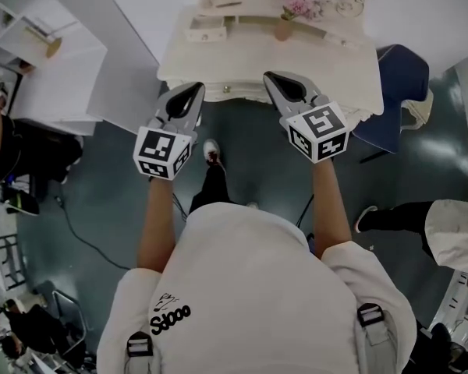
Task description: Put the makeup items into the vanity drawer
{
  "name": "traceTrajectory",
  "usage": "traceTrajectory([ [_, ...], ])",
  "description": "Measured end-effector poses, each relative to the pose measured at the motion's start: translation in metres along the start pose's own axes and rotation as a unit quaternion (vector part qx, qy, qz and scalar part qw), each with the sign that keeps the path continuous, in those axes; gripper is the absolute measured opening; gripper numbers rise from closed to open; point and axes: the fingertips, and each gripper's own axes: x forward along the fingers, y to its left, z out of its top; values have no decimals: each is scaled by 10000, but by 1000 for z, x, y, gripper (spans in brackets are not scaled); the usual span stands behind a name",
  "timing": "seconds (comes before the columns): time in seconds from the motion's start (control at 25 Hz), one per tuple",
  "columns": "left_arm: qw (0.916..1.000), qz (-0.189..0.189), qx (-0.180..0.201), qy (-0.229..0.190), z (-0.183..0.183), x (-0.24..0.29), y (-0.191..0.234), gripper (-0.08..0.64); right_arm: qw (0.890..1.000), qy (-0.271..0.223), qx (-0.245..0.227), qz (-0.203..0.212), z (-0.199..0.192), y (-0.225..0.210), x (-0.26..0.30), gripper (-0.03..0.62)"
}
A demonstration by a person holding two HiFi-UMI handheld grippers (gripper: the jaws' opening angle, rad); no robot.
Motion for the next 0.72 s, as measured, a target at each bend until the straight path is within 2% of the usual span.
traceTrajectory([
  [0.32,10000,-73,34,-44,-12,61,83,18,9993,-33,-318,-174,17,-42,79,2],
  [0.52,9998,-187,-16,-38,-2,101,147,18,9996,-47,-241,-165,41,-67,136,2],
  [0.72,9995,-301,-55,42,-9,135,203,18,9997,156,-156,-143,47,-88,195,2],
])
